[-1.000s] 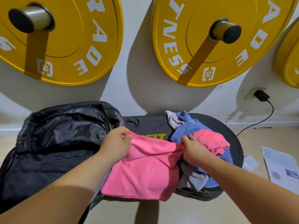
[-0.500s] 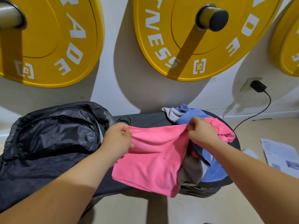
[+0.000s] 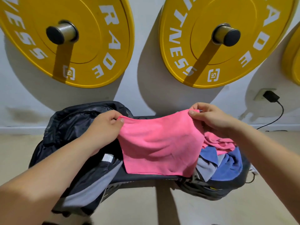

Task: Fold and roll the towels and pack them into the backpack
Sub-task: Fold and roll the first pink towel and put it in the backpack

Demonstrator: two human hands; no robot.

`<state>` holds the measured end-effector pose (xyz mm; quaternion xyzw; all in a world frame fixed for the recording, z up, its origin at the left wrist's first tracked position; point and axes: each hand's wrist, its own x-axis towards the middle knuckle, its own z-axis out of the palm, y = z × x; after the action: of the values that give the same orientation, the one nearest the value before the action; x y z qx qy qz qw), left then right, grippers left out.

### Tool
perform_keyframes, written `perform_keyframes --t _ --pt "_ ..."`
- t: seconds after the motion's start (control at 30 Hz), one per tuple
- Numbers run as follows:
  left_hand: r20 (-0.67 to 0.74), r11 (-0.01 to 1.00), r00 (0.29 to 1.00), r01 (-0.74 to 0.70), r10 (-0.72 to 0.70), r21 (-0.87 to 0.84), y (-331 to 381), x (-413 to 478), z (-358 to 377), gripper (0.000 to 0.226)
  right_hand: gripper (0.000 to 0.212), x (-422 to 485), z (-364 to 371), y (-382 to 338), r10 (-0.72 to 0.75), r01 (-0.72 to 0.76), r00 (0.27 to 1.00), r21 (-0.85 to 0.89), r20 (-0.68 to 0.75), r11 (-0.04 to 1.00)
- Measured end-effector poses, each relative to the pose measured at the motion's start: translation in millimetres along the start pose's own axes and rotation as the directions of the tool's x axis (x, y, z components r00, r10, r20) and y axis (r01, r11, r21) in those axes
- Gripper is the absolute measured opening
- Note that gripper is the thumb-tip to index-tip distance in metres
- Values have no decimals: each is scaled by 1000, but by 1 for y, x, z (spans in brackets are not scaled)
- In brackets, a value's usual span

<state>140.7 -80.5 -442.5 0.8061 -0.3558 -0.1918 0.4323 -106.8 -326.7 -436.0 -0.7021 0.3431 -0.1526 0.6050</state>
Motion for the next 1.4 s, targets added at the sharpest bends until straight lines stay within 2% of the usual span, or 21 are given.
perform_keyframes --t 0.07,0.17,0.3,0.43,0.53,0.6,0.73,0.8,0.9,1.0,1.1,1.2,1.33,1.4 --pt "-3 998 1000 -11 11 -63 3 -6 -11 15 16 -5 -2 -6 -18 18 1000 9 -11 1000" --pt "-79 991 996 -48 38 -128 10 -5 -18 16 15 -3 2 -18 -126 122 975 -33 -182 992" --pt "-140 961 990 -10 -30 -275 24 9 -10 15 13 13 10 -30 -289 270 865 -105 -410 957" --pt "-209 930 978 -65 -13 -361 32 26 -2 14 15 21 12 -44 -381 415 773 -50 -507 909" --pt "-205 917 979 -69 -15 -394 30 30 1 13 17 17 3 -46 -408 462 782 -1 -471 887" --pt "-134 907 990 -13 -48 -422 26 29 4 13 17 12 -5 -40 -380 426 827 20 -414 904" --pt "80 927 991 130 -108 -353 -3 14 15 13 11 -2 -22 -4 -169 163 970 -48 -173 985" --pt "181 955 974 177 -135 -239 -25 3 20 11 8 -11 -26 20 -26 23 1000 -157 -15 987" --pt "309 969 929 236 -202 -78 -52 -16 26 10 12 -25 -18 57 160 -78 972 -400 175 913" --pt "391 959 881 282 -266 19 -68 -31 29 13 11 -34 -2 80 308 -137 907 -491 287 860" --pt "423 936 835 324 -351 137 -74 -35 27 16 4 -38 8 83 409 -219 856 -495 315 841" --pt "445 914 802 306 -397 265 -71 -35 27 15 2 -35 13 79 456 -277 835 -481 308 832" --pt "435 923 828 234 -354 307 -74 -28 40 13 6 -21 22 82 451 -262 874 -604 182 753" --pt "377 928 887 129 -266 350 -80 -17 46 13 7 -8 26 86 362 -215 927 -654 97 725"
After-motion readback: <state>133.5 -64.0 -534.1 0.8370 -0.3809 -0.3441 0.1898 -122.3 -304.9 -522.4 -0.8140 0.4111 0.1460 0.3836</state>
